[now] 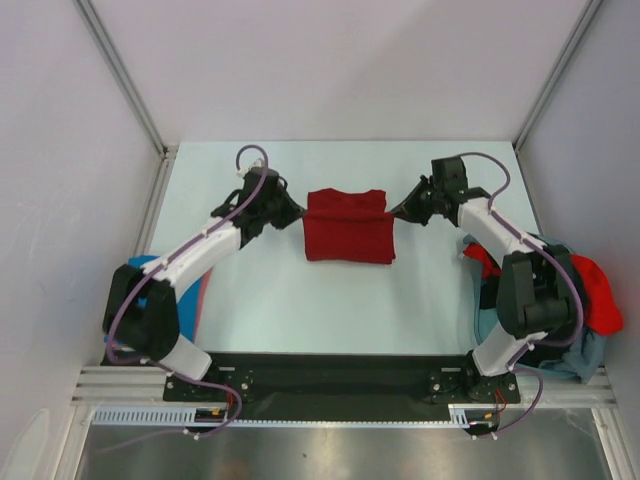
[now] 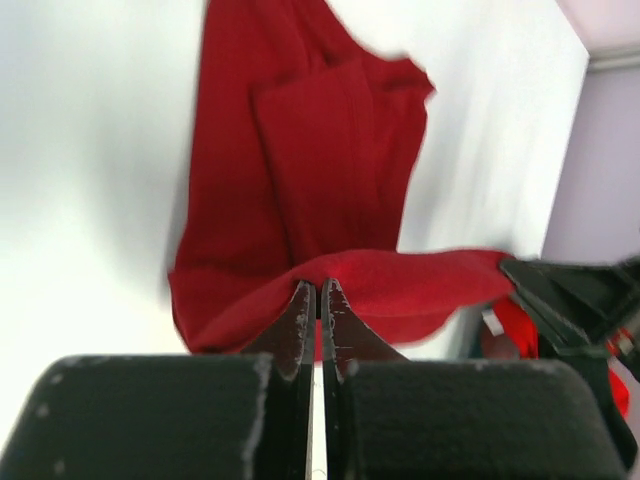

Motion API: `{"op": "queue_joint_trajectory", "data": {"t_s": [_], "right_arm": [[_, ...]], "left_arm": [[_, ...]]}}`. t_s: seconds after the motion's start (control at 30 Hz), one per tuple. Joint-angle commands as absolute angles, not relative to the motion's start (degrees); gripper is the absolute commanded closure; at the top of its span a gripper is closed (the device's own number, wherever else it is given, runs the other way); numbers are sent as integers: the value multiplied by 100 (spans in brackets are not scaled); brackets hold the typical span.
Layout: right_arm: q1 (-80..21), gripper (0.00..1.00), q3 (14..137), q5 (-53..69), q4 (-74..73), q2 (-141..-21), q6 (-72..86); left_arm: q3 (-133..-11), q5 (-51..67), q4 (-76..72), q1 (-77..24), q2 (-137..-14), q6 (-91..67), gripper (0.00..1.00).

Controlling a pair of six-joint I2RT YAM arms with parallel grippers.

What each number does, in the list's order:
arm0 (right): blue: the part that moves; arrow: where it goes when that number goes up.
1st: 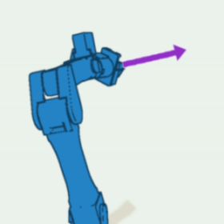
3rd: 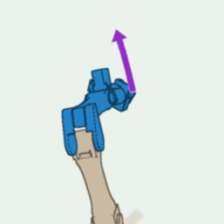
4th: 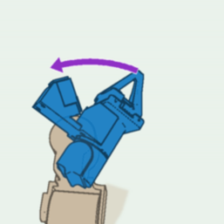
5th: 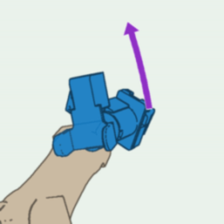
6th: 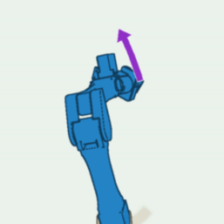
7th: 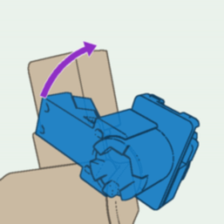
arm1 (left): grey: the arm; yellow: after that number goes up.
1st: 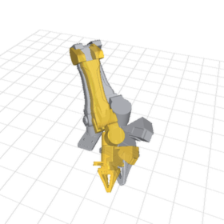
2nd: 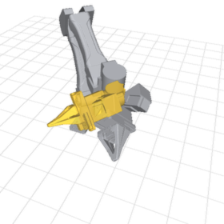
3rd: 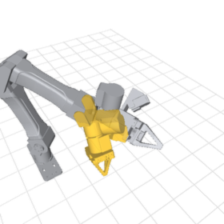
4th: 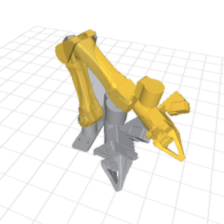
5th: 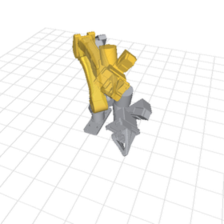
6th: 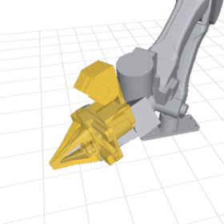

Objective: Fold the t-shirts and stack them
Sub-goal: Fold the tshirt

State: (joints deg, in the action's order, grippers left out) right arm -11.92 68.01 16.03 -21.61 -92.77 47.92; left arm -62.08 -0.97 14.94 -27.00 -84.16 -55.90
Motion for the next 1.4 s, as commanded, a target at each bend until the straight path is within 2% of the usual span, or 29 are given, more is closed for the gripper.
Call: {"op": "queue_joint_trajectory", "data": {"t_s": [0.0, 0.33, 0.63, 1.37], "right_arm": [[-1046, 100, 7591, 1801, -2083, -9832, 4412], [-835, 100, 8814, 2197, -1881, -11143, 4421], [-721, 100, 9623, 2408, -1784, -11961, 4772], [-483, 99, 10792, 2725, -1872, -13262, 4781]], "left_arm": [[-6986, 182, 1503, -2321, -9078, -5010, 100], [-7918, 799, 1143, -1644, -10335, -5089, 100], [-8921, 1423, 906, -1459, -11389, -4983, 99], [-9737, 1837, 747, -1239, -12515, -5185, 100]]}}
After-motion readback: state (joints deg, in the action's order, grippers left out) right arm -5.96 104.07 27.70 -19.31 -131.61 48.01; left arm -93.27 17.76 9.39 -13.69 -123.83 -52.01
